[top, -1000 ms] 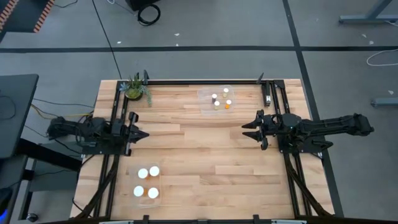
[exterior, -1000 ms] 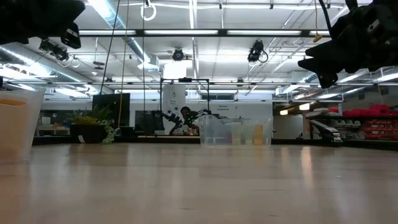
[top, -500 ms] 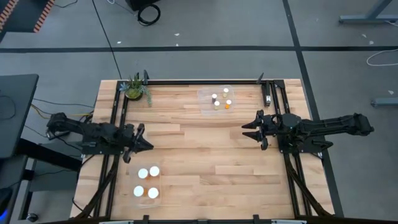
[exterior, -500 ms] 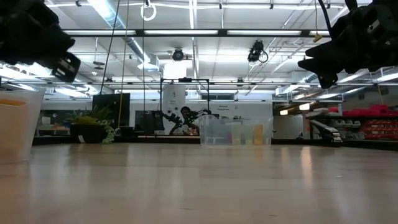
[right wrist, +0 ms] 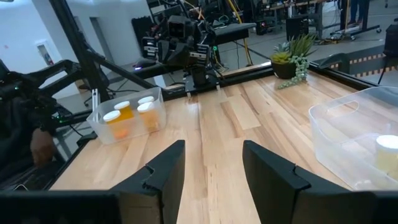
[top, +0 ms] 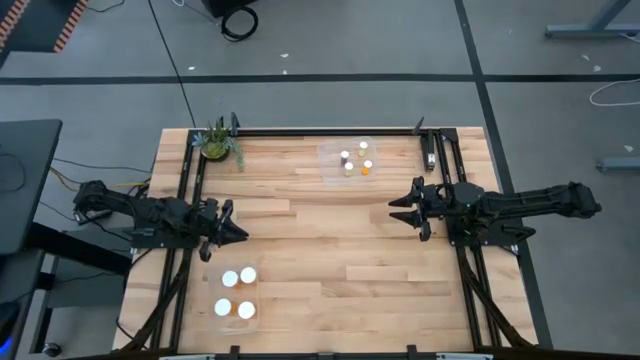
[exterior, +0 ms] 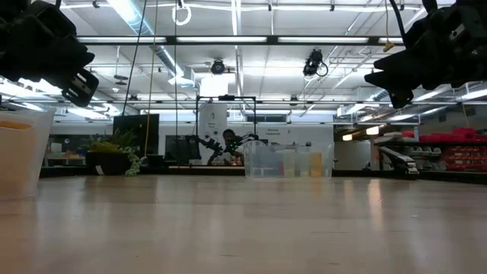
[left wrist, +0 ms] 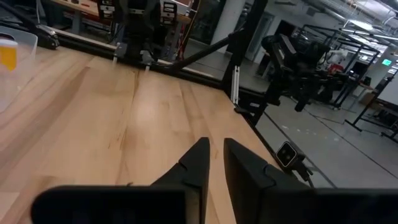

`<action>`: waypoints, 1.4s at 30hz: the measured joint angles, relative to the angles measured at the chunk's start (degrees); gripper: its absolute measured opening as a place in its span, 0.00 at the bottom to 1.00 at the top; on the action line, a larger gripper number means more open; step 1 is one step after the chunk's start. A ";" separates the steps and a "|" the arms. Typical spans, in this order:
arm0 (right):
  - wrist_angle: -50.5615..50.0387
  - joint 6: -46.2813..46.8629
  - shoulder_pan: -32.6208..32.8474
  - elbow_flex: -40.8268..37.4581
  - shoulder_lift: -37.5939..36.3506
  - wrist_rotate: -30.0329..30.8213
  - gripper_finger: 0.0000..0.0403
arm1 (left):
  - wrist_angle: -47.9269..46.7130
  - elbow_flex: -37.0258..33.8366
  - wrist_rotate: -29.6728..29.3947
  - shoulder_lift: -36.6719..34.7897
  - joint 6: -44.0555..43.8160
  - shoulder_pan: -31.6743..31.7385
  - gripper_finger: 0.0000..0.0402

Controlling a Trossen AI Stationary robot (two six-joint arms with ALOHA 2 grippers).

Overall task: Pick and place medicine bottles into bin by pill shape (circle, oval)
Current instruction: Return to Home Position

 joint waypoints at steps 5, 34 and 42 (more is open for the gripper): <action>0.00 -0.01 0.00 0.00 0.00 0.00 0.42 | 0.07 0.00 0.00 0.00 0.00 0.00 0.13; 0.00 -0.02 0.00 0.04 0.00 0.00 0.42 | 0.33 -0.04 0.02 0.00 0.05 0.00 0.16; 0.00 -0.02 0.00 0.07 0.00 0.00 0.42 | 0.33 -0.04 0.02 0.00 0.07 0.00 0.13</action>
